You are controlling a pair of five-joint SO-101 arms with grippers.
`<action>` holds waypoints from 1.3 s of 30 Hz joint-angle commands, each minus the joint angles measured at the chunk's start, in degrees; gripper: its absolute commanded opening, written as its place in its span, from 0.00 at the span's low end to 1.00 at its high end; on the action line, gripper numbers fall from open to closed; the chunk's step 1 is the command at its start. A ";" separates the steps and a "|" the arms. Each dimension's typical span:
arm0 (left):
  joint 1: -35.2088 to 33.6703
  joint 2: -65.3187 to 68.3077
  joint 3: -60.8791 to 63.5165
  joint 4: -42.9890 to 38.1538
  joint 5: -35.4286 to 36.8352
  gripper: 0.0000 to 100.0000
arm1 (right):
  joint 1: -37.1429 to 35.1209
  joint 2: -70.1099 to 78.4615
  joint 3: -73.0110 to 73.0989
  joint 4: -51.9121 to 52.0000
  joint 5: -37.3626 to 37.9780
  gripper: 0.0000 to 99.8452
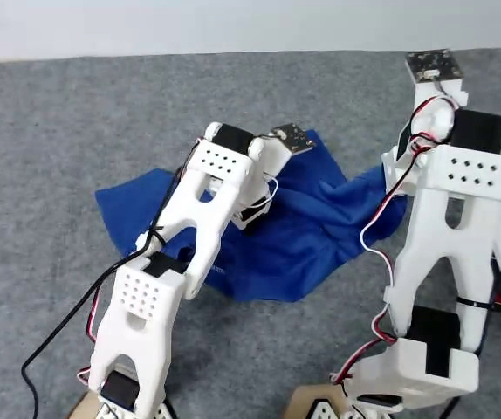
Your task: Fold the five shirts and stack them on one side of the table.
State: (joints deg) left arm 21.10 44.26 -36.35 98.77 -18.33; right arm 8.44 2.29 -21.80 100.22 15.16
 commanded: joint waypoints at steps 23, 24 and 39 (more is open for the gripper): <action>-0.88 -4.31 8.31 -15.38 -0.26 0.15 | -0.57 -3.21 -0.35 1.80 -0.53 0.01; -0.97 -4.31 8.31 -15.38 -0.26 0.15 | -0.57 -3.21 -0.35 1.80 -0.53 0.01; 0.09 0.00 5.23 -12.92 -0.26 0.12 | -0.57 -3.21 -0.35 1.89 -0.53 0.01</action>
State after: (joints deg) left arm 20.57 44.35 -27.82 84.26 -18.42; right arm 8.44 2.29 -21.80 100.22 15.16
